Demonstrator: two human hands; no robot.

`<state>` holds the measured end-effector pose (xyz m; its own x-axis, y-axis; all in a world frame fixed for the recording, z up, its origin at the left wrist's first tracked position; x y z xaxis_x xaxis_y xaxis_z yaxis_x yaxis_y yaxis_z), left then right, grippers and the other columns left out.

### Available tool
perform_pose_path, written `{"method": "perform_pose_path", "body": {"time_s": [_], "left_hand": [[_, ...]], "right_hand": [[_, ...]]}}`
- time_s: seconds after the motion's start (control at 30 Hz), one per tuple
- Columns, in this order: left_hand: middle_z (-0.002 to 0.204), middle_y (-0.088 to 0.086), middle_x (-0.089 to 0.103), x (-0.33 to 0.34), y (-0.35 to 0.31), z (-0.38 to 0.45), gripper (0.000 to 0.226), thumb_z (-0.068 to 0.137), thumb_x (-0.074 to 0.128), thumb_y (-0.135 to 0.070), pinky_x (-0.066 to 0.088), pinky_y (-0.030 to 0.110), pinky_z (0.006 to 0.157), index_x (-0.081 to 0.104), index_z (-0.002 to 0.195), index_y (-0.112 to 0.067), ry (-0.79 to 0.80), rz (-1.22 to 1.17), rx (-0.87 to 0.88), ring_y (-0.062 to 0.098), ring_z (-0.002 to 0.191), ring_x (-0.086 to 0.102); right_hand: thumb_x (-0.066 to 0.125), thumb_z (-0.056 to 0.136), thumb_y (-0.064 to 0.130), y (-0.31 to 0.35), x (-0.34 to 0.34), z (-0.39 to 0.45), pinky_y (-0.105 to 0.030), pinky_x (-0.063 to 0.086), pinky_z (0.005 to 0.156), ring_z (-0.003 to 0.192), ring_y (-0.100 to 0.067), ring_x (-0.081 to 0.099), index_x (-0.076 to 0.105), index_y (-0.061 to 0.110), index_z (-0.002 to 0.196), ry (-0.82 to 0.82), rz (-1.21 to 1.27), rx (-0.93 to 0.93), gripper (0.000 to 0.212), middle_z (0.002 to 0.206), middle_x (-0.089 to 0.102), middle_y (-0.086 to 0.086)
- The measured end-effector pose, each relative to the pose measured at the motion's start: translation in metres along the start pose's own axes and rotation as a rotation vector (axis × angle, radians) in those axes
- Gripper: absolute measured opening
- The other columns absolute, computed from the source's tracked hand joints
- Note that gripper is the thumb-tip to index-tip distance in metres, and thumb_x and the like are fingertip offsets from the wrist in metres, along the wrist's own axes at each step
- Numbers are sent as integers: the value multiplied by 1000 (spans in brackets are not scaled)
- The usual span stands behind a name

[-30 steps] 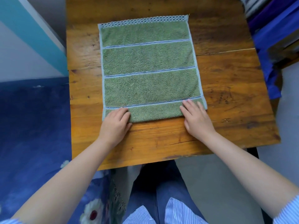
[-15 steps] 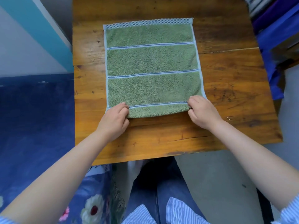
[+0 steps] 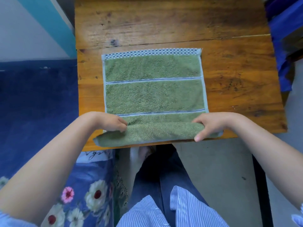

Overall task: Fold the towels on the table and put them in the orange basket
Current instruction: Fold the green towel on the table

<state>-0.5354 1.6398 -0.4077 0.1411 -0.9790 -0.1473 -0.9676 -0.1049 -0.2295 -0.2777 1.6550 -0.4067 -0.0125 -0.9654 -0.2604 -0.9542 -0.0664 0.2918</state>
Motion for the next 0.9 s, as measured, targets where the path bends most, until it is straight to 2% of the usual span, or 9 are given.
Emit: {"method": "perform_pose_path", "body": {"time_s": [0.1, 0.17, 0.23, 0.37, 0.4, 0.47, 0.57, 0.77, 0.9], "left_hand": [[72, -11, 28, 6, 1, 1, 28, 96, 35, -17, 21, 13, 55, 33, 70, -30, 53, -10, -46, 3, 62, 27], [82, -6, 36, -3, 1, 1, 20, 96, 35, -17, 23, 12, 56, 39, 79, -28, 11, -25, -51, 8, 72, 35], [102, 3, 41, -23, 0, -6, 9, 96, 36, -19, 32, 14, 63, 45, 97, -22, -80, -18, -58, 16, 93, 39], [140, 10, 42, -72, 7, -21, 38, 97, 34, -25, 31, 31, 103, 47, 130, -10, -332, -15, -96, 25, 128, 39], [137, 11, 44, -86, 8, -27, 36, 97, 35, -26, 32, 32, 100, 49, 127, -10, -401, -22, -90, 26, 124, 41], [118, 13, 52, -111, 10, -37, 25, 96, 38, -26, 37, 32, 82, 54, 108, -11, -516, -57, -54, 25, 103, 47], [91, 10, 52, -148, 8, -55, 15, 93, 44, -19, 31, 30, 59, 52, 86, -8, -736, -143, 26, 22, 82, 44], [99, 16, 58, -195, 6, -67, 21, 91, 43, -14, 34, 30, 73, 58, 102, -2, -1045, -169, 9, 31, 94, 51], [88, 12, 53, -211, 6, -59, 17, 90, 39, -14, 30, 30, 67, 53, 87, -6, -1100, -159, -38, 25, 81, 43]], "right_hand": [[70, 78, 27, -2, 1, -1, -12, 46, 46, 93, -19, 60, 63, 22, 93, 106, 123, 29, 17, 90, 65, 12], [65, 79, 7, 10, -24, -3, -19, 43, 50, 67, -13, 56, 62, 18, 71, 17, 166, -61, 14, 67, 62, 8], [60, 75, 0, 18, -57, -7, -26, 38, 61, 66, -14, 51, 62, 4, 77, -149, 266, -120, 4, 72, 58, -1], [59, 65, 12, 21, -111, -21, -27, 35, 66, 68, -15, 48, 60, -2, 74, -415, 478, -225, 16, 69, 53, -3], [60, 71, 5, 21, -122, -28, -25, 38, 65, 67, -14, 50, 60, 6, 69, -485, 526, -269, 3, 68, 56, 0], [55, 78, -8, 14, -138, -34, -20, 47, 63, 65, -8, 60, 60, 16, 68, -572, 721, -348, 27, 64, 64, 8], [50, 82, -12, 0, -159, -36, -12, 50, 54, 54, 1, 63, 59, 15, 74, -678, 963, -407, 30, 54, 67, 13], [47, 90, 0, -19, -179, -23, -32, 42, 67, 68, -18, 49, 48, 16, 69, -846, 1099, -280, 26, 72, 51, -4], [48, 91, 7, -26, -191, -11, -39, 35, 71, 80, -22, 41, 44, 17, 68, -922, 1049, -178, 25, 78, 44, -9]]}}
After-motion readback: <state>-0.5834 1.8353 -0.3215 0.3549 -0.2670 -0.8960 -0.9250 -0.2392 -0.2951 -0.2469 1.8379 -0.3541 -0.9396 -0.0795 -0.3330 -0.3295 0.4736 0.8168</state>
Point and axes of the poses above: each hand's wrist, its own z-axis towards the middle knuckle, its own x-axis out of the palm, y = z × x, the point moved 10 cm from there along z, towards the middle knuckle
